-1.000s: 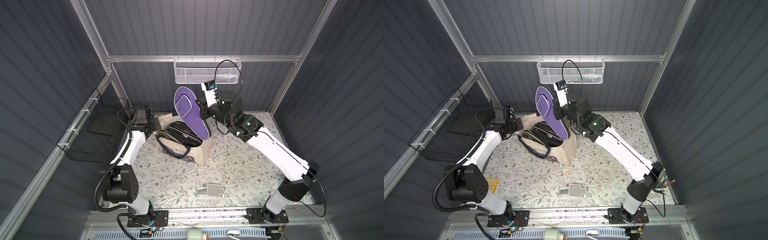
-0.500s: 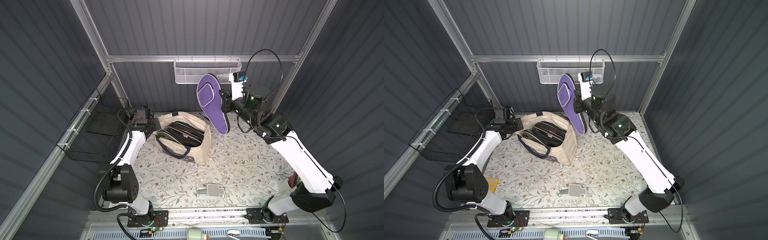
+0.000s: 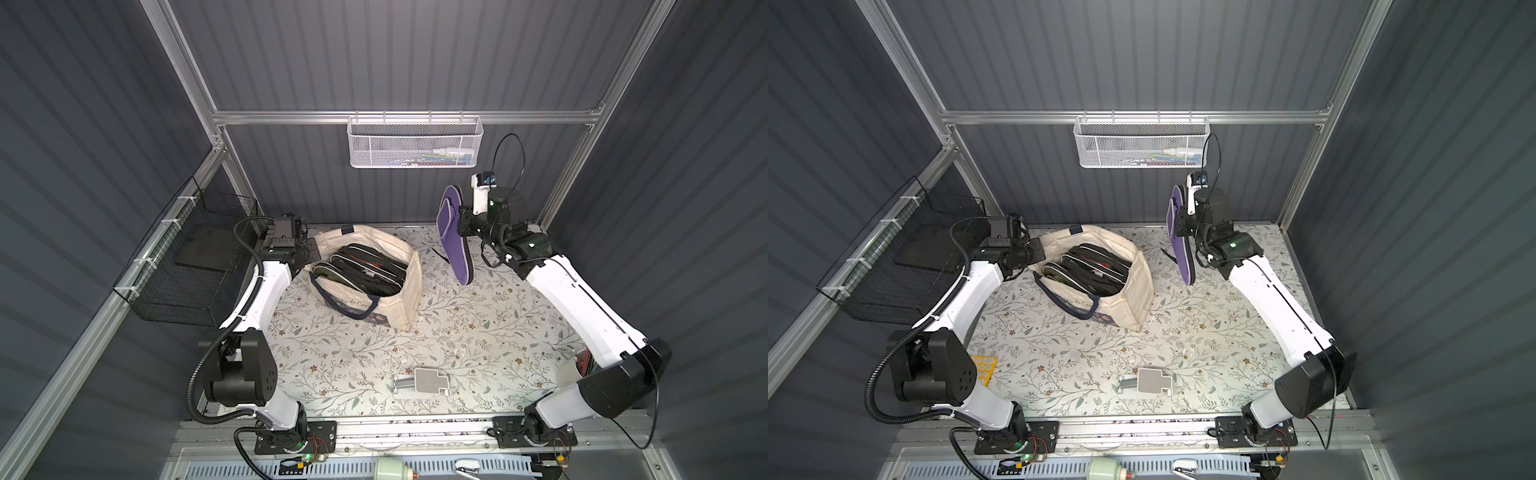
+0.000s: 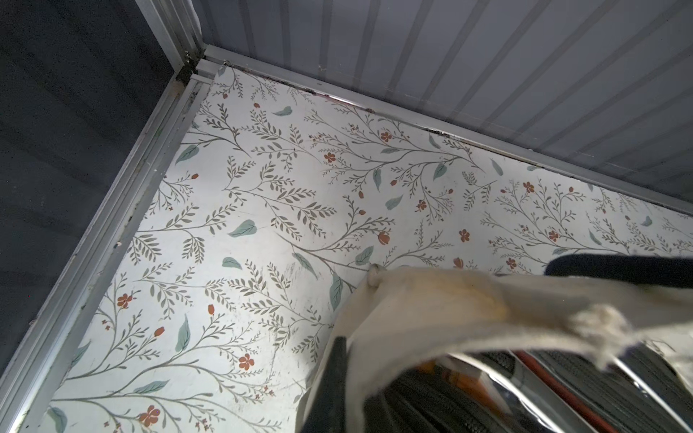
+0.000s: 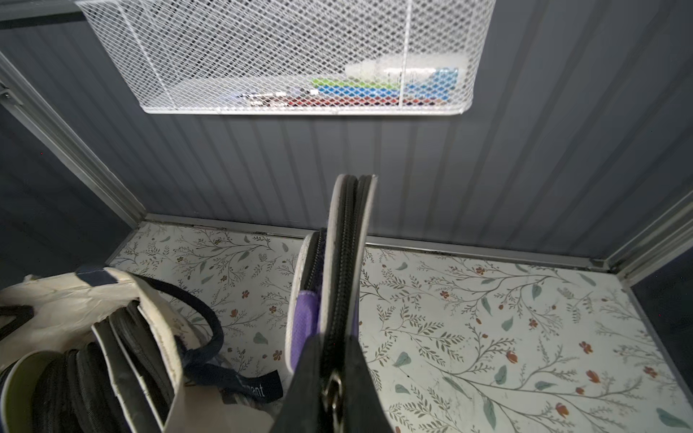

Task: Remove the ping pong set from the canvas bag
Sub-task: Place the ping pong set at the center of the board.

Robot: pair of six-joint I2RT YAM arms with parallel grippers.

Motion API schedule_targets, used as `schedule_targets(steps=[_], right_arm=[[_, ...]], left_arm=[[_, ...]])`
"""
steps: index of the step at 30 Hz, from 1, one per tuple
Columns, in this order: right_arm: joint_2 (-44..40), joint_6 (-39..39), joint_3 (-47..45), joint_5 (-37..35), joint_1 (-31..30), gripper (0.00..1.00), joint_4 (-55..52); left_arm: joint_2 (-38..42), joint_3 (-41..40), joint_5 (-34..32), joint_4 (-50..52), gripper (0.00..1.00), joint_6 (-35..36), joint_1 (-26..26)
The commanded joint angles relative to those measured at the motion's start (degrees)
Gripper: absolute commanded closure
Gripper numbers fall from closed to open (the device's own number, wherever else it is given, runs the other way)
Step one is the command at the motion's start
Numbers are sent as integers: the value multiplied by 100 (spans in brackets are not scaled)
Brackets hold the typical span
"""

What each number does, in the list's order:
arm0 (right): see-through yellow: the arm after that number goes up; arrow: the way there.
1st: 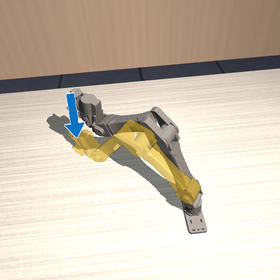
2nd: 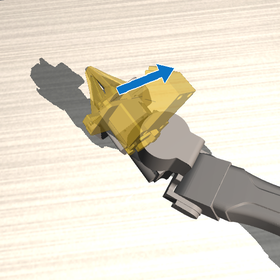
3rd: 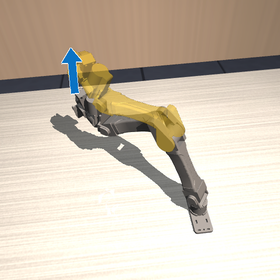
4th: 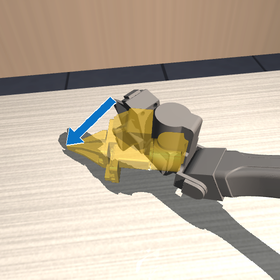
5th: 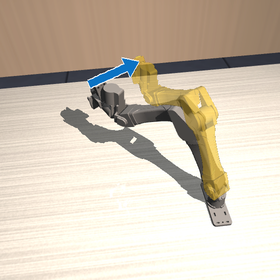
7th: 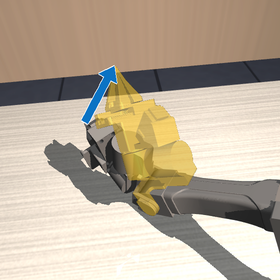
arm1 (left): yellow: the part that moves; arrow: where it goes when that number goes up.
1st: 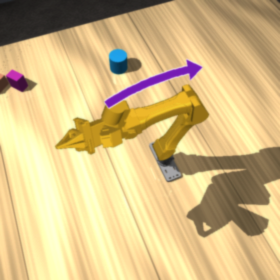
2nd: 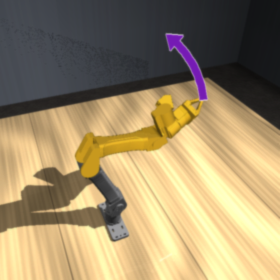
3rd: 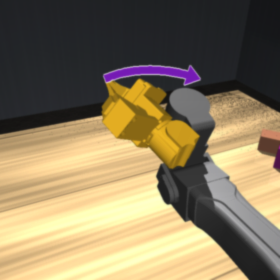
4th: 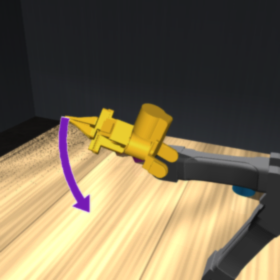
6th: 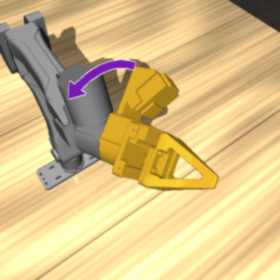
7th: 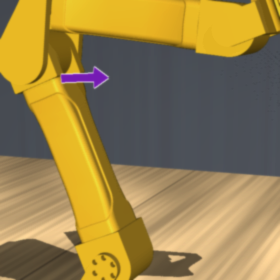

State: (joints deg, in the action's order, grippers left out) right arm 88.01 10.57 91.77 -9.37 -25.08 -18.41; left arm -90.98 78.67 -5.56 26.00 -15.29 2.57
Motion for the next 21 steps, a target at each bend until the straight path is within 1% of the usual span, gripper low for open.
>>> schedule_targets(steps=[1, 7, 15, 21], right_arm=[[251, 360, -33, 380, 220, 100, 629], [1067, 789, 209, 940, 600, 100, 962], [2375, 1269, 1050, 1480, 707, 100, 1224], [3133, 1896, 1635, 1911, 842, 100, 1335]], left_arm=[[114, 386, -454, 378, 100, 21, -160], [115, 440, -409, 444, 100, 45, -160], [74, 416, -352, 399, 100, 43, -160], [81, 384, -365, 396, 100, 61, -160]])
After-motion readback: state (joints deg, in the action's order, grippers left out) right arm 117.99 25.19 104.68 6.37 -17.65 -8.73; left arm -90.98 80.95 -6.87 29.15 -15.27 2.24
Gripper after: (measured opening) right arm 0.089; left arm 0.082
